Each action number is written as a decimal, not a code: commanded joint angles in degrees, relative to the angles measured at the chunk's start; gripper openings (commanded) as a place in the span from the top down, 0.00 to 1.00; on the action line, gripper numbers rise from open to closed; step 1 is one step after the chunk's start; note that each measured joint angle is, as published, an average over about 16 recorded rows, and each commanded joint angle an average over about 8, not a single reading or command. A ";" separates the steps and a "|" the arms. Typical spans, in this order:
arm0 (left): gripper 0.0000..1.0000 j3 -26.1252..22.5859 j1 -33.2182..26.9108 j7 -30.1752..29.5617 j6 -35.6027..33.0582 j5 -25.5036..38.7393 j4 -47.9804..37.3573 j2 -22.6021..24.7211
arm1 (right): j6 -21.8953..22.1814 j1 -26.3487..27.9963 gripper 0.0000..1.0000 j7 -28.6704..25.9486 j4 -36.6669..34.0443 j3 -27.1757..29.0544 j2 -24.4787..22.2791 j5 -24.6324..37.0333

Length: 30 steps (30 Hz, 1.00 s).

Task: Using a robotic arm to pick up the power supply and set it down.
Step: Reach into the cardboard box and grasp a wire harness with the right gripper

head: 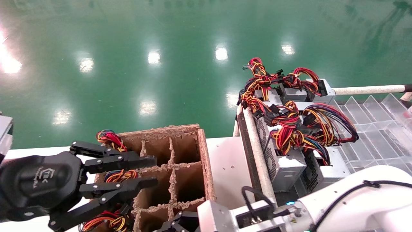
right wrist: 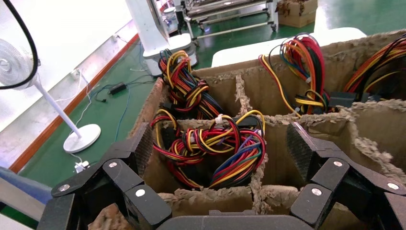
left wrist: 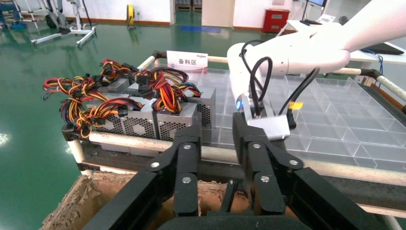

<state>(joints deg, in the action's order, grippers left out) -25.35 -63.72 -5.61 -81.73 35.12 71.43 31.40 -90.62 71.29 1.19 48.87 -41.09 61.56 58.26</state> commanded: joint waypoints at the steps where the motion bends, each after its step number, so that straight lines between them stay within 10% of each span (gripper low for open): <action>1: 1.00 0.00 0.00 0.00 0.00 0.00 0.00 0.00 | 0.01 0.69 0.99 0.79 -1.71 -1.46 1.16 0.17; 30: 1.00 0.00 0.00 0.00 0.00 0.00 0.00 0.00 | -0.19 7.19 1.00 6.70 -11.97 -15.03 3.97 -6.27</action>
<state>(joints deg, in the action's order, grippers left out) -25.35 -63.72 -5.61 -81.73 35.12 71.43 31.39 -90.82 78.46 7.90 36.92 -55.96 65.56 51.96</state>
